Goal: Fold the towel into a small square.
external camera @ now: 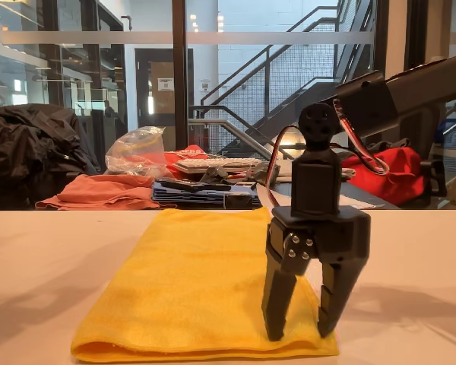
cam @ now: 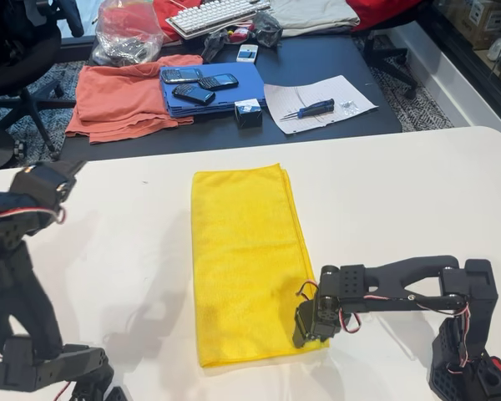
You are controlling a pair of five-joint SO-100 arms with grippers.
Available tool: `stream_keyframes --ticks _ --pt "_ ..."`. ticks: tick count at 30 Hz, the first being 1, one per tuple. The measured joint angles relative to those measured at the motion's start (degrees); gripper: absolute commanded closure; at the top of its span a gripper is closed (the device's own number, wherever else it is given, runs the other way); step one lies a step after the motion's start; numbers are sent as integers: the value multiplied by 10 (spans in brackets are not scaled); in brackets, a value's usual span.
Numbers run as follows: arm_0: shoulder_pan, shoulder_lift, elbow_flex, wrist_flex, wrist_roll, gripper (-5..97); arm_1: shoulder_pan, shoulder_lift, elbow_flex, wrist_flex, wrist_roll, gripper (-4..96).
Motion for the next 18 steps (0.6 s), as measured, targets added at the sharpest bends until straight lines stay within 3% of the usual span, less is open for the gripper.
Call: stream_keyframes --ticks 8,11,16,18 --pt "-31 2 33 3 4 722 -136 92 -1 0 5 750" --pt "-63 2 30 2 32 732 -185 115 -3 0 6 750" --pt "-127 2 28 -1 40 909 -214 131 -5 0 -4 750" --pt "-147 1 20 -1 39 935 -223 130 -5 0 -8 751"
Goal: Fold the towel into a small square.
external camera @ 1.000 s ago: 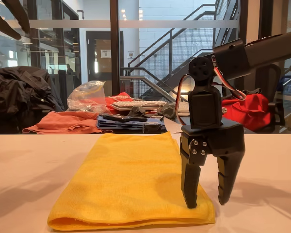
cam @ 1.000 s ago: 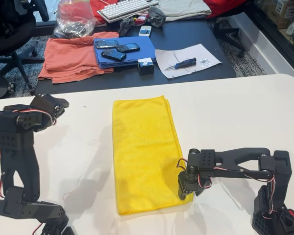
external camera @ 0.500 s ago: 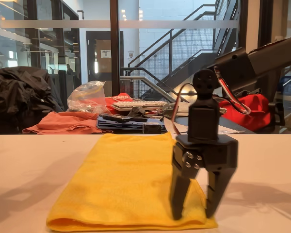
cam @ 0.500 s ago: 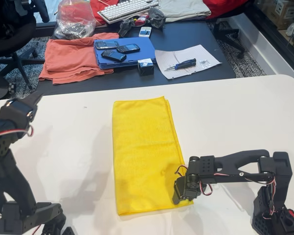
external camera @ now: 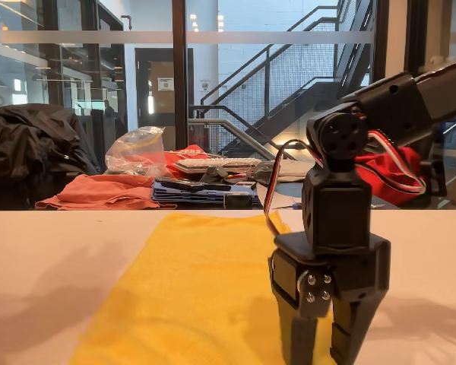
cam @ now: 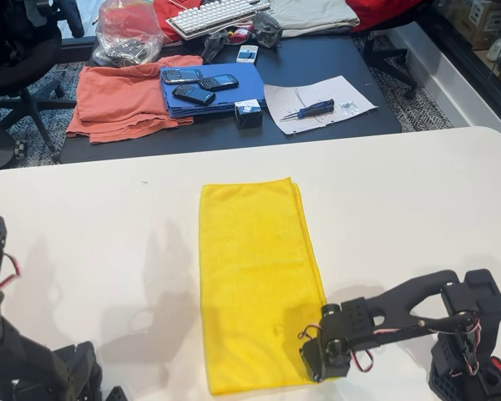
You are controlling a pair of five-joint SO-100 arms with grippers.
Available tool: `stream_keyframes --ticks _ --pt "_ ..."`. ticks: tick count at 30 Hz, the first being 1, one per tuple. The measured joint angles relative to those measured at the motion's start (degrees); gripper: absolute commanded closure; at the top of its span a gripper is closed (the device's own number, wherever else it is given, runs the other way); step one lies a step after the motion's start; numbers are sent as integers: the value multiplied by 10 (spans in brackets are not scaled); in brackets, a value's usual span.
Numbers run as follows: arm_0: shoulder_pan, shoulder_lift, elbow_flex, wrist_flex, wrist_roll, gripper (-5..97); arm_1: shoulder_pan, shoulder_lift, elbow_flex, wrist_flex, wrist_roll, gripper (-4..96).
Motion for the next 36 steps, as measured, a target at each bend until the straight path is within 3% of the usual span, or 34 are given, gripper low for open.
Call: stream_keyframes --ticks 4,10,17,21,27,32,36 --pt "-29 0 -18 4 0 911 0 1 -1 0 2 754" --pt "-121 -1 -91 3 -44 914 6 -7 4 0 -1 757" --pt "-112 -1 -214 22 -50 915 -11 -4 4 1 4 757" --pt "-40 -1 -220 76 -50 915 -7 -4 4 1 -2 757" --pt "172 -1 -229 108 -56 915 -2 -4 4 1 8 751" --pt "317 18 -229 64 -57 915 -9 -11 4 1 6 750" --pt "400 22 -229 17 -85 915 4 -37 4 1 11 754"
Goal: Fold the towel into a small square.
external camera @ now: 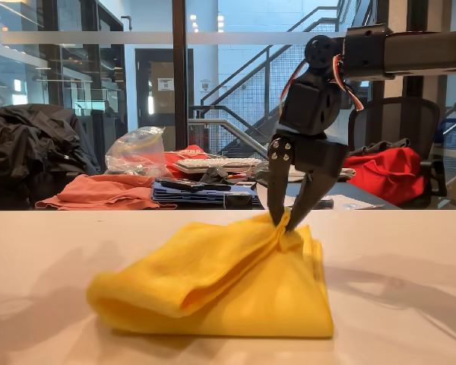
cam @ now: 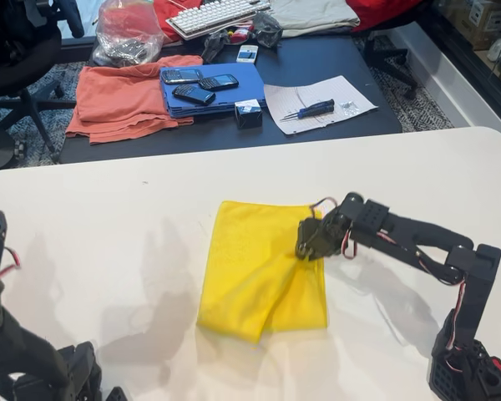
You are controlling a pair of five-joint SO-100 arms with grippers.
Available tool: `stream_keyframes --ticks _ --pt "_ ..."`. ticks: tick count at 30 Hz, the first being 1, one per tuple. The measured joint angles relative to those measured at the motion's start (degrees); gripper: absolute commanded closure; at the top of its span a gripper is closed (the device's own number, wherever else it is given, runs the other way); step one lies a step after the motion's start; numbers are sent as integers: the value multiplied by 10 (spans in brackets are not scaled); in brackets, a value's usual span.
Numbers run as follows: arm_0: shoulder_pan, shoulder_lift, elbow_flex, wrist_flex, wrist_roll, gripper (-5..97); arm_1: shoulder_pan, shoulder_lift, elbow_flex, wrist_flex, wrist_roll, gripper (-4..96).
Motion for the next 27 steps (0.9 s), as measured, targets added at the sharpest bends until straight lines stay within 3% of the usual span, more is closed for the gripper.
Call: stream_keyframes --ticks 14,27 --pt "111 0 0 -141 -24 916 1 -8 0 0 -3 750" --pt "138 -10 0 -153 -24 905 -8 -8 0 0 -6 750"
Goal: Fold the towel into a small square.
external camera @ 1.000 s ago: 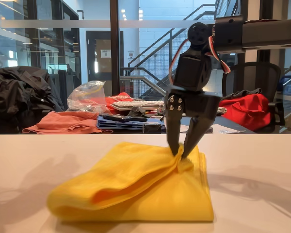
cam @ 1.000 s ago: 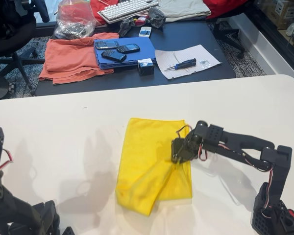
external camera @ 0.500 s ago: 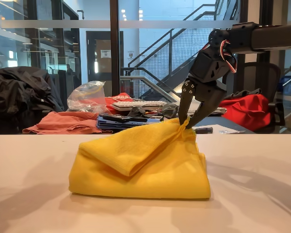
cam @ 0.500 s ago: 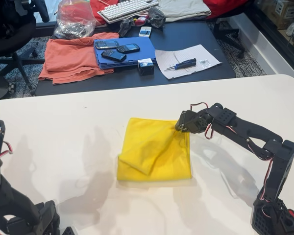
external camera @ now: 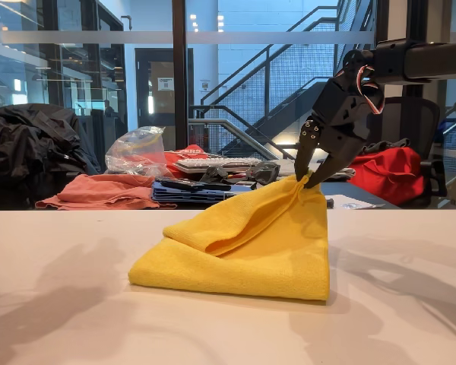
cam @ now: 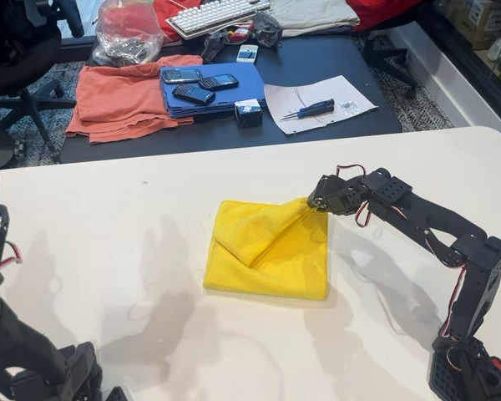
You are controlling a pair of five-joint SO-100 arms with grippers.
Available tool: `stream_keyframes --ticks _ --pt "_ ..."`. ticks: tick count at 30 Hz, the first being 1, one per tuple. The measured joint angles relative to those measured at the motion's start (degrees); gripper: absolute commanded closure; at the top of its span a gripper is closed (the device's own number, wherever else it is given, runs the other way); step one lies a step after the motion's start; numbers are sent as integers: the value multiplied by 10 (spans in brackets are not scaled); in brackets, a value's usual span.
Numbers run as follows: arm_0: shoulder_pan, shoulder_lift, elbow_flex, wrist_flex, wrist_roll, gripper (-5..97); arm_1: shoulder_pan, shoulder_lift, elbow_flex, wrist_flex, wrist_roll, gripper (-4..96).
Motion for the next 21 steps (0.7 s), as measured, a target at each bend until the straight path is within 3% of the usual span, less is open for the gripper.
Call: stream_keyframes --ticks 3,8,11,21 --pt "0 -34 -7 -1 0 855 0 0 0 0 -1 749" --pt "4 -80 -68 18 5 654 9 0 0 0 5 749" --pt "6 -83 -105 36 5 583 0 0 0 0 2 749" --pt "65 -83 -242 192 -2 619 2 3 5 0 -5 749"
